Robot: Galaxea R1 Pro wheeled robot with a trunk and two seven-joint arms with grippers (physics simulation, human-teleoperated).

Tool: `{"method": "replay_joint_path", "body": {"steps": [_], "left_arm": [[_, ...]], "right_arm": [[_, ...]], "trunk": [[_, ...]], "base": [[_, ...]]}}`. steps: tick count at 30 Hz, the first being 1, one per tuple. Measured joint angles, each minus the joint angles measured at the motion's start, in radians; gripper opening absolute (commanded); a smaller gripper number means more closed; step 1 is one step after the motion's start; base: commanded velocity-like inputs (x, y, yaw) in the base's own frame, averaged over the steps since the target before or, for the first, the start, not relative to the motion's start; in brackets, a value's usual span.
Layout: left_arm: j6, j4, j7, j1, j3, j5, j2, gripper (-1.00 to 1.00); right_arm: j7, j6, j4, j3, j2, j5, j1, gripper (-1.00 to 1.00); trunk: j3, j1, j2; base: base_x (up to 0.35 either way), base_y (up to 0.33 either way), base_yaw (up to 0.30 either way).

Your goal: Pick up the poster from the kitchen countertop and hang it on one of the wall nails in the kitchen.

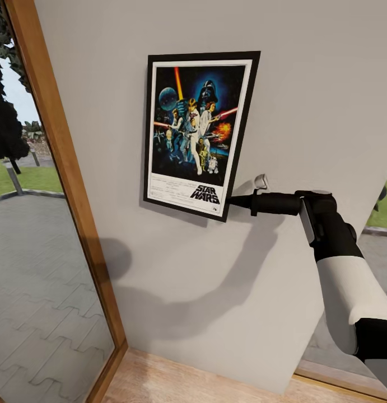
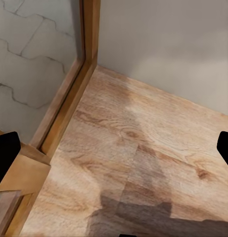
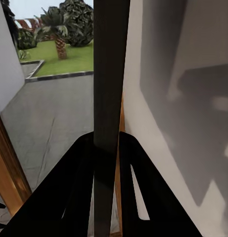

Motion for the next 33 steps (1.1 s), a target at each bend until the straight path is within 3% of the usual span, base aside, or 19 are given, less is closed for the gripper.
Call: {"method": "replay_joint_path", "body": {"steps": [33], "left_arm": [[0.0, -0.003, 0.0, 0.0, 0.001, 0.0, -0.002, 1.0]], "right_arm": [[-0.004, 0.01, 0.008, -0.008, -0.005, -0.001, -0.005, -1.0]], "trunk": [[0.0, 0.0, 0.0]], "base": [[0.0, 0.0, 0.0]]}}
